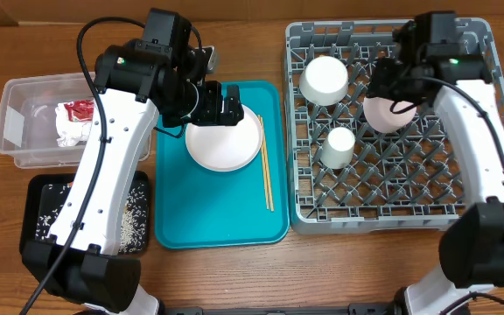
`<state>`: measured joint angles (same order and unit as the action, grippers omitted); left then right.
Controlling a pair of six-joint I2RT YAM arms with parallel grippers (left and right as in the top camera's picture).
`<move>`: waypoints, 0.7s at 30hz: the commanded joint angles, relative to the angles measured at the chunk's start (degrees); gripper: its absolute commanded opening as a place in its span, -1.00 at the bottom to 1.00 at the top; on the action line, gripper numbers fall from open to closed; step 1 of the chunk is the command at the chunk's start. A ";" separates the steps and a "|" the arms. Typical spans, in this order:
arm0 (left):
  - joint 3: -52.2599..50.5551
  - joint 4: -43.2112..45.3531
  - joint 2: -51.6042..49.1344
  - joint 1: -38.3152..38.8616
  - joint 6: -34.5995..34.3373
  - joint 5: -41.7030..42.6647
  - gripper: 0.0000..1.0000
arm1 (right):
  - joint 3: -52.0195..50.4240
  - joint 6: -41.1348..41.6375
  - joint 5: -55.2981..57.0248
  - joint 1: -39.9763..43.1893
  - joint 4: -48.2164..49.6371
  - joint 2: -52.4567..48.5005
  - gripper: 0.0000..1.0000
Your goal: Sort waste into correct bins and load items into the dishwasher
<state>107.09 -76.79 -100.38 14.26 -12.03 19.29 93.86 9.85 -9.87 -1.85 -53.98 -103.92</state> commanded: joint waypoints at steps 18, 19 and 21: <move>0.92 -0.07 0.63 0.39 0.46 -0.24 1.00 | 0.22 -0.87 20.37 -1.75 2.25 -8.20 -0.92; 0.92 -0.07 0.63 0.39 0.46 -0.24 1.00 | 0.22 -0.85 20.35 -1.46 2.49 -8.20 -0.92; 0.92 -0.07 0.63 0.39 0.46 -0.24 1.00 | 0.42 -0.85 20.35 -1.16 2.84 -8.17 -0.92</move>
<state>107.09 -76.77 -100.38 14.26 -12.03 19.29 93.86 9.15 5.19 -4.64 -50.94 -111.57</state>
